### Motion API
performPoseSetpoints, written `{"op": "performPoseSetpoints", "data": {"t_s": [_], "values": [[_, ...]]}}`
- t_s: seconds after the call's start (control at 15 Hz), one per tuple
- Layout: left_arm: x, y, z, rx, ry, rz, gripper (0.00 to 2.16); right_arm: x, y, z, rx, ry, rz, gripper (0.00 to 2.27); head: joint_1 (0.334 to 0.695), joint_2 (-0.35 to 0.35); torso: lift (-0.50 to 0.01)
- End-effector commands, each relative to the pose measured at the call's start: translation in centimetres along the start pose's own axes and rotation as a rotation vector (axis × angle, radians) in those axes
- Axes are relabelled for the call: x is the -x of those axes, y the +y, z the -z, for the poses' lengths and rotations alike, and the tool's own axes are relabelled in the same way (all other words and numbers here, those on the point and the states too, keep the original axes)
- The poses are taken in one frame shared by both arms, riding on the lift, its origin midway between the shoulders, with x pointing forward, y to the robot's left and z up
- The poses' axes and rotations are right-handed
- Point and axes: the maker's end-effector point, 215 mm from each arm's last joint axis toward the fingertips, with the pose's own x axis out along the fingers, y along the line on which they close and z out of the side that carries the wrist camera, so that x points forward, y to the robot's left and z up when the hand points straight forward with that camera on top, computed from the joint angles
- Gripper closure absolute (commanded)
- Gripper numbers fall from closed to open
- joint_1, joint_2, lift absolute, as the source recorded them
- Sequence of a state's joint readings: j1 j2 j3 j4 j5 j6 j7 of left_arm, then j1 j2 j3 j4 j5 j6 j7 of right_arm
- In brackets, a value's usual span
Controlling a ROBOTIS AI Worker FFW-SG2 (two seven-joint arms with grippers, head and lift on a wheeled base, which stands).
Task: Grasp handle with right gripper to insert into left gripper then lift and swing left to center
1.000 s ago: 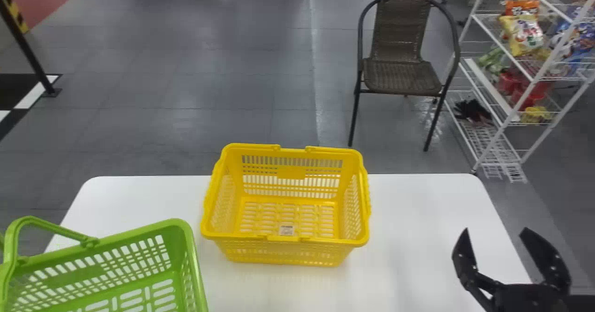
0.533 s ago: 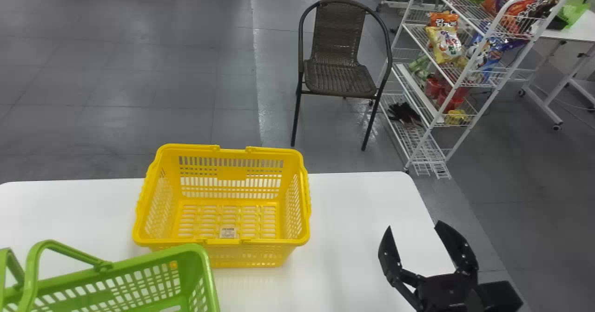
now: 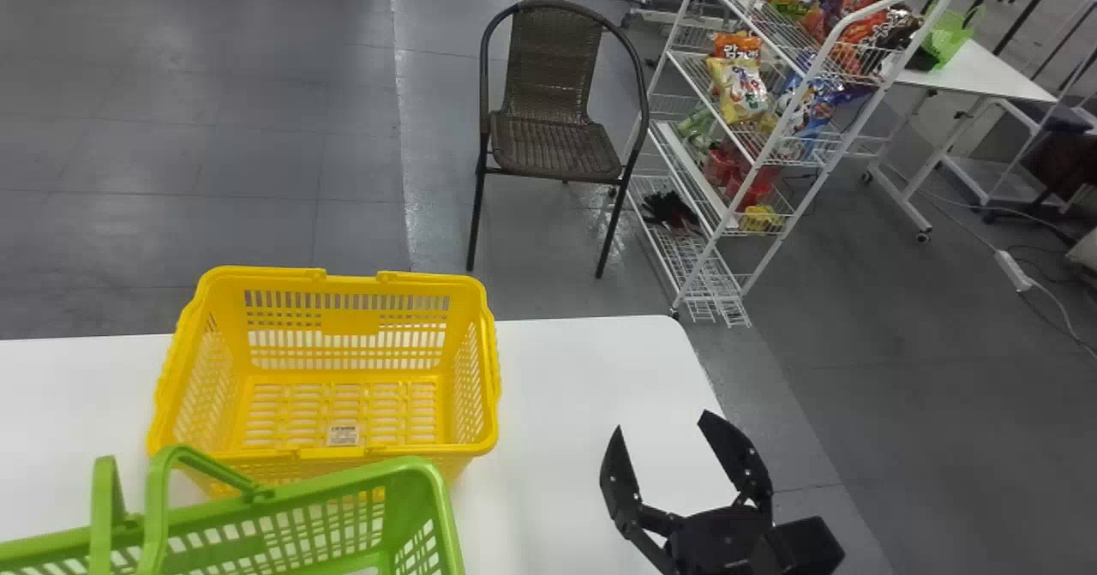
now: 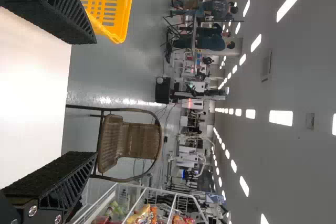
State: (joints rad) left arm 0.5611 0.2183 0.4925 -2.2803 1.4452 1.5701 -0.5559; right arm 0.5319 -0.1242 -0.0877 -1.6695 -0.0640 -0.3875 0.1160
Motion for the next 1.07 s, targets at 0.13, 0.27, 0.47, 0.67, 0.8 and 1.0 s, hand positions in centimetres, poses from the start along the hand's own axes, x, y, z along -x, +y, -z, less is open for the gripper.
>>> {"op": "performPoseSetpoints", "data": {"t_s": [0.13,0.27,0.47,0.67,0.8,1.0], "values": [[-3.0,0.8,1.0,0.025,0.045,0.020,2.14,0.3,1.9,-0.5,-0.005,-0.020,-0.049,0.04,0.695,-0.350,0.000],[-3.8,1.6,1.2,0.029,0.062,0.005,2.14,0.5,2.3,-0.6,-0.008,-0.021,-0.055,0.04,0.695,-0.350,0.000],[-4.1,1.9,0.8,0.032,0.064,0.009,2.14,0.7,2.6,-0.5,-0.009,-0.020,-0.061,0.04,0.695,-0.350,0.000],[-4.5,2.4,0.7,0.039,0.072,0.007,2.14,0.9,2.7,-1.0,-0.008,-0.029,-0.062,0.04,0.695,-0.350,0.000],[-4.5,2.6,0.5,0.034,0.077,0.000,2.14,0.8,3.0,-1.4,-0.009,-0.036,-0.067,0.04,0.695,-0.350,0.000],[-4.9,2.4,0.4,0.024,0.087,0.003,2.14,0.8,3.7,-1.4,-0.008,-0.036,-0.077,0.04,0.695,-0.350,0.000]]}}
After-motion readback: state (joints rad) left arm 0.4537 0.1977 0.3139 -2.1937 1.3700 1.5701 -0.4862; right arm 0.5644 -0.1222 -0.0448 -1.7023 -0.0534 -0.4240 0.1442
